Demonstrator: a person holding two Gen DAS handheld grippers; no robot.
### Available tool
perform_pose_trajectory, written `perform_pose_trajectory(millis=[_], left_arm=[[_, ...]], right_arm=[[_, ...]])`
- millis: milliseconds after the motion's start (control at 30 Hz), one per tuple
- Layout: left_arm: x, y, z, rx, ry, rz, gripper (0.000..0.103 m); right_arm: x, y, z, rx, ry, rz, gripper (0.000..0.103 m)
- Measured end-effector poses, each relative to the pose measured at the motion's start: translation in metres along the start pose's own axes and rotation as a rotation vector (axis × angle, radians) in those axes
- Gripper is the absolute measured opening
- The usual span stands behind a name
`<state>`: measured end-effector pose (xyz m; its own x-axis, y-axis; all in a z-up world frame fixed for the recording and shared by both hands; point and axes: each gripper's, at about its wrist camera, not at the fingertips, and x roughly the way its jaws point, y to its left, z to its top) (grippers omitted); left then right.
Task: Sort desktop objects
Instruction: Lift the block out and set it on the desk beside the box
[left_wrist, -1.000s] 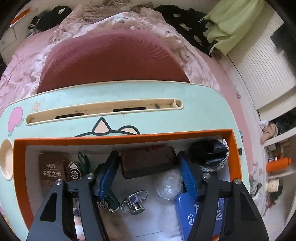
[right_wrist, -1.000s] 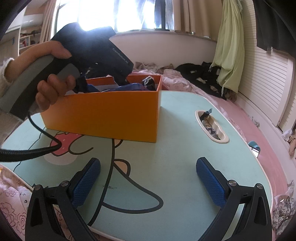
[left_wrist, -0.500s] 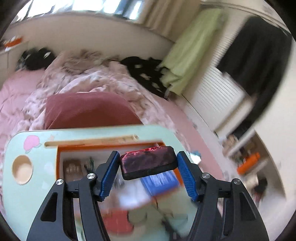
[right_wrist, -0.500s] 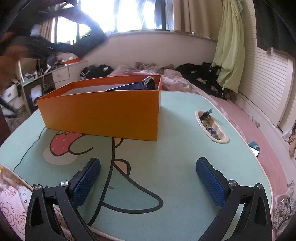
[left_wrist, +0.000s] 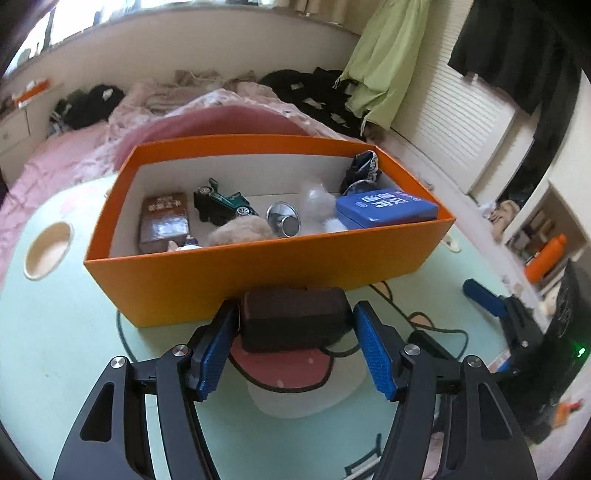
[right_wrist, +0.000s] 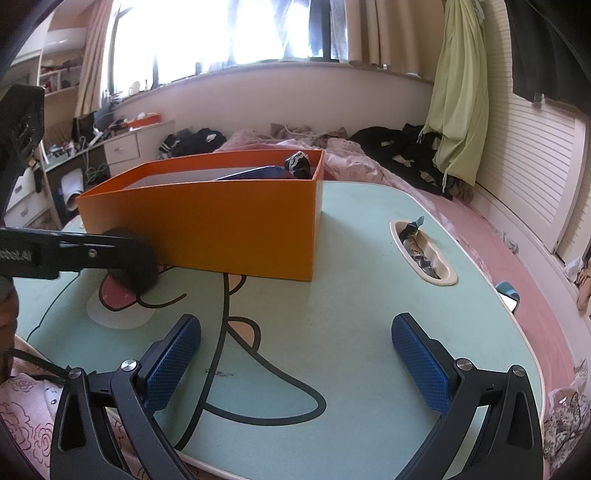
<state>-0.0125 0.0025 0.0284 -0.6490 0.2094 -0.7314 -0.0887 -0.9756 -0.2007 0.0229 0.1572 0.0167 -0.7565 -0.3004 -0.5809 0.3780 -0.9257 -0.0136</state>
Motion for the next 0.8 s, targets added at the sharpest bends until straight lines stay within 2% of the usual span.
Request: perform_pose_trajectory(millis=[100, 133, 200, 267, 333, 400, 433, 500, 667, 800], left_arm=[[-0.016, -0.011, -0.01, 0.083, -0.06, 0.089, 0.068], [-0.02, -0.012, -0.012, 0.106, -0.069, 0.111, 0.073], [-0.025, -0.016, -0.018, 0.136, -0.074, 0.137, 0.08], [-0.025, -0.017, -0.028, 0.154, -0.065, 0.163, 0.08], [-0.014, -0.009, -0.038, 0.138, -0.018, 0.179, 0.082], [-0.009, 0.009, -0.038, 0.059, -0.008, 0.133, 0.091], [-0.008, 0.014, -0.037, 0.042, -0.007, 0.15, 0.091], [-0.002, 0.024, -0.038, 0.012, -0.012, 0.19, 0.103], [0.006, 0.028, -0.039, 0.01, -0.024, 0.194, 0.103], [0.01, 0.03, -0.04, 0.01, -0.027, 0.195, 0.103]], right_arm=[[0.0, -0.001, -0.001, 0.0, 0.0, 0.0, 0.103], [0.0, -0.001, -0.001, 0.0, 0.0, 0.0, 0.103], [0.0, -0.001, -0.001, 0.0, 0.0, 0.0, 0.103], [0.0, -0.002, -0.001, 0.0, -0.001, 0.0, 0.103], [0.0, -0.003, -0.002, 0.0, 0.0, 0.0, 0.103], [-0.001, 0.001, -0.004, -0.001, -0.002, 0.0, 0.103], [-0.002, 0.001, -0.005, -0.001, -0.001, 0.0, 0.103], [-0.002, 0.001, -0.005, 0.0, 0.0, 0.001, 0.103], [-0.005, 0.002, -0.003, -0.002, 0.006, 0.028, 0.102], [-0.024, -0.002, 0.026, 0.034, -0.051, 0.157, 0.086]])
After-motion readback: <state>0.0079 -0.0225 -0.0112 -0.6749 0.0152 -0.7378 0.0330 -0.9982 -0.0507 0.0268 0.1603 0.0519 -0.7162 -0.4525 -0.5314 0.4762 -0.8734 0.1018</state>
